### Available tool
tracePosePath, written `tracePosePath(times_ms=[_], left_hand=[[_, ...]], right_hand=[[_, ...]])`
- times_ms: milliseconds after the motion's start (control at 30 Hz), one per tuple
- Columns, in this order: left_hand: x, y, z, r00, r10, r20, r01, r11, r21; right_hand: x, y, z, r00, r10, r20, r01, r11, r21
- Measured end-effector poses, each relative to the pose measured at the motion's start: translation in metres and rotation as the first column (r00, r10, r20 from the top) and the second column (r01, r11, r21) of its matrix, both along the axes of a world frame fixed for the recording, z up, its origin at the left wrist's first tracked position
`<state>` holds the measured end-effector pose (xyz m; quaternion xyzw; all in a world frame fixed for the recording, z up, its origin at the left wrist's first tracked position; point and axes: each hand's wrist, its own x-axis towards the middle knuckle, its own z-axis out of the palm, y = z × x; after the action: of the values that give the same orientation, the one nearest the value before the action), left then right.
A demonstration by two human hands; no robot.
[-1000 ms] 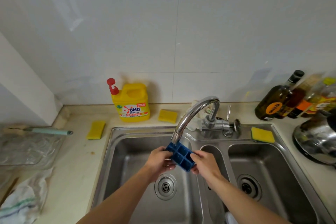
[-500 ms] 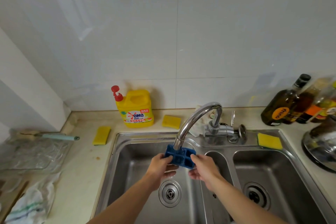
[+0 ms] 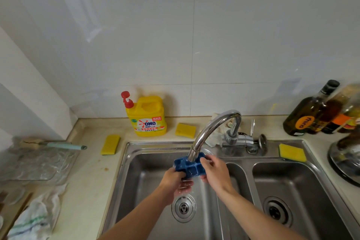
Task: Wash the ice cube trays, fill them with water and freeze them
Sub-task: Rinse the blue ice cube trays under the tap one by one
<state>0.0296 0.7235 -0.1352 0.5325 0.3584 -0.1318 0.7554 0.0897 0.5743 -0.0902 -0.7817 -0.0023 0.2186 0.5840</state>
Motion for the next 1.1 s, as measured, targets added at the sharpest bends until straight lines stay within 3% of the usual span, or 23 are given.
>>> tracePosePath(times_ms=[233, 500, 700, 933, 1100], left_hand=[[0.016, -0.014, 0.001, 0.999, 0.043, -0.001, -0.043, 0.997, -0.057], [0.028, -0.022, 0.004, 0.999, -0.033, 0.016, 0.033, 0.999, 0.011], [0.029, -0.021, 0.011, 0.998, -0.04, 0.039, 0.042, 0.996, -0.073], [0.026, -0.019, 0.008, 1.0, -0.019, 0.021, 0.017, 0.998, 0.059], [0.025, -0.016, 0.012, 0.998, 0.051, 0.047, -0.061, 0.969, 0.241]], right_hand=[[0.009, -0.011, 0.008, 0.998, -0.034, 0.053, 0.034, 0.999, 0.006], [0.018, -0.02, 0.015, 0.993, -0.093, 0.079, 0.092, 0.996, 0.018], [0.021, -0.024, 0.011, 0.992, -0.114, 0.055, 0.112, 0.993, 0.025], [0.021, -0.019, 0.009, 0.994, -0.109, 0.034, 0.107, 0.993, 0.04], [0.021, -0.017, 0.001, 0.996, 0.038, -0.081, -0.039, 0.999, -0.016]])
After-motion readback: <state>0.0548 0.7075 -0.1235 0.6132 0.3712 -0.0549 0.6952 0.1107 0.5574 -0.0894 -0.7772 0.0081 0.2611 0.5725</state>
